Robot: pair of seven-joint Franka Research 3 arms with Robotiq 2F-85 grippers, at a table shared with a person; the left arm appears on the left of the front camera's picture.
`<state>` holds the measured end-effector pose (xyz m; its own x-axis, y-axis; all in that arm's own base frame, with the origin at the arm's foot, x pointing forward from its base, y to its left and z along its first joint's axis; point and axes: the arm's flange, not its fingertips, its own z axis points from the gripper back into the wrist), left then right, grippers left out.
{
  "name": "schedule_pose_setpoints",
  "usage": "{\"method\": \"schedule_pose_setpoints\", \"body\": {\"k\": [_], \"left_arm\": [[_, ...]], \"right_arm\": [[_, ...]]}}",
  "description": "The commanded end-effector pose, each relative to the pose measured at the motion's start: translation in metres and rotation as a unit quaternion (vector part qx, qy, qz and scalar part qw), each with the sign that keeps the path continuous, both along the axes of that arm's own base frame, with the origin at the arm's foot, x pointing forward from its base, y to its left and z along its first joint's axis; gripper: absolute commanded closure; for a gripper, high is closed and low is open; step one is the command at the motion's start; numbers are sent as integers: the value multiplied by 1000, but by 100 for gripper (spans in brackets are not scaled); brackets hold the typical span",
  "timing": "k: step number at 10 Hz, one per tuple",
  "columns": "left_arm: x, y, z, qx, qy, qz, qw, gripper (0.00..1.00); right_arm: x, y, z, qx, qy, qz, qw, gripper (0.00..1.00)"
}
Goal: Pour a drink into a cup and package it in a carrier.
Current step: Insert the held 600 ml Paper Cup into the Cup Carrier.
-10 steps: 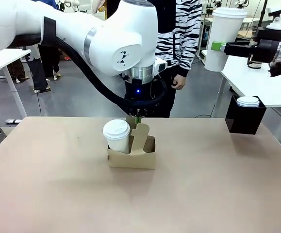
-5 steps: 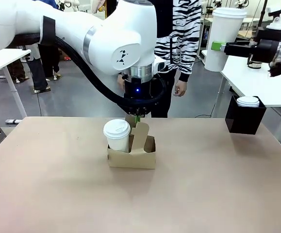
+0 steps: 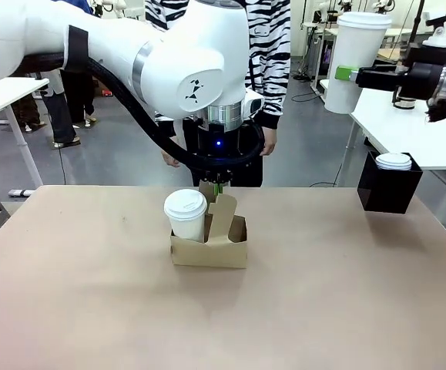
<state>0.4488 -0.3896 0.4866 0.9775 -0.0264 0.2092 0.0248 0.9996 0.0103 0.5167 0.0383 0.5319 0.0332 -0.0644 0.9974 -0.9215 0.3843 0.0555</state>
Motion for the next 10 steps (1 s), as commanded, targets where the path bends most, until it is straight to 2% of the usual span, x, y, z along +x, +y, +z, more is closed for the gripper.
{"method": "schedule_pose_setpoints", "body": {"k": [1,5,6,7,8,9,10], "left_arm": [[-3,2,-2,-3,-3,-1,1000,98],[0,0,0,0,0,0,1000,98],[2,3,1,-3,6,-31,999,41],[-1,5,4,-5,4,-31,999,40],[-4,7,7,-10,4,-30,1000,0],[-9,10,15,-18,5,-31,999,36],[-17,15,26,-23,3,-38,999,0]], "right_arm": [[2,2,5,-2,-5,-5,1000,20],[2,2,5,-2,-5,-5,1000,20],[2,2,5,-2,-5,-5,1000,20],[2,2,5,-2,-5,-5,1000,20],[2,2,5,-2,-5,-5,1000,20],[2,2,5,-2,-5,-5,1000,20],[2,2,5,-2,-5,-5,1000,20]]}}
